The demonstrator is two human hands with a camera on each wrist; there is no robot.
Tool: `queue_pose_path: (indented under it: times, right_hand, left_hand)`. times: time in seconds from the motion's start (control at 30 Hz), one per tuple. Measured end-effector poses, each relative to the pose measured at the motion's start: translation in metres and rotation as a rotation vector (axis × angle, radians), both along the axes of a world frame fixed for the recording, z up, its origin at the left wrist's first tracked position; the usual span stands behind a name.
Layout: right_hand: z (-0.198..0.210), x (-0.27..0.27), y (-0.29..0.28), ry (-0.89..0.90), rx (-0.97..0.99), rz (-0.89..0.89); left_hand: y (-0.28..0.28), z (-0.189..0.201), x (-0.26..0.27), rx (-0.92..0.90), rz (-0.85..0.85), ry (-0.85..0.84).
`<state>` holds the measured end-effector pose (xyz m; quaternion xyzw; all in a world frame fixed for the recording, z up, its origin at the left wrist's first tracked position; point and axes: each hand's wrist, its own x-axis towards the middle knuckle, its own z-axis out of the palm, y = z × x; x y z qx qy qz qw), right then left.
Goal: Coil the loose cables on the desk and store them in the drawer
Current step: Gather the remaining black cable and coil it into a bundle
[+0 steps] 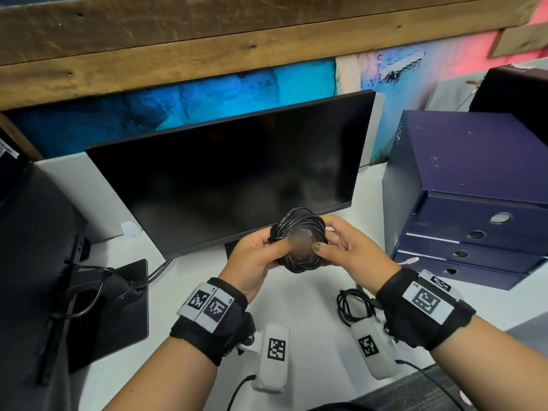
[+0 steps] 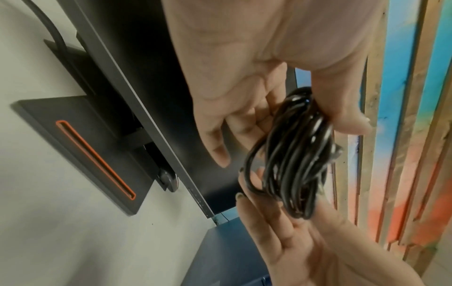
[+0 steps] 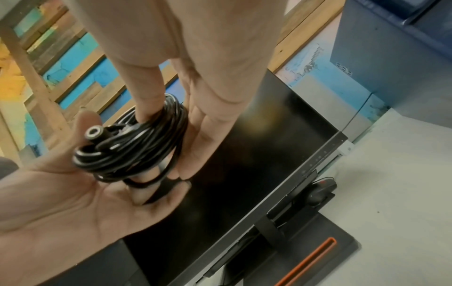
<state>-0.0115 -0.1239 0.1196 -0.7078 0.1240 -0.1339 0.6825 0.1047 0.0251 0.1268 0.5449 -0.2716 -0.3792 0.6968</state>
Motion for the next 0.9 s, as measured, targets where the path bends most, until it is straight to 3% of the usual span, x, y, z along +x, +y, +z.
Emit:
queue_pose_path:
  times: [0.17, 0.33, 0.67, 0.9]
  right_hand:
    - [-0.005, -0.004, 0.004, 0.026, -0.103, 0.017]
    - [-0.01, -0.009, 0.001, 0.049, -0.147, -0.024]
    - [-0.031, -0.021, 0.001, 0.183, -0.125, -0.085]
    - [-0.039, -0.035, -0.007, 0.19, -0.019, -0.153]
  left_hand:
    - [0.005, -0.008, 0.011, -0.008, -0.105, 0.056]
    - [0.005, -0.016, 0.01, 0.152, -0.15, -0.113]
    - [0.003, -0.034, 0.004, 0.24, -0.179, 0.064]
    - [-0.014, -0.047, -0.006, 0.332, -0.127, 0.031]
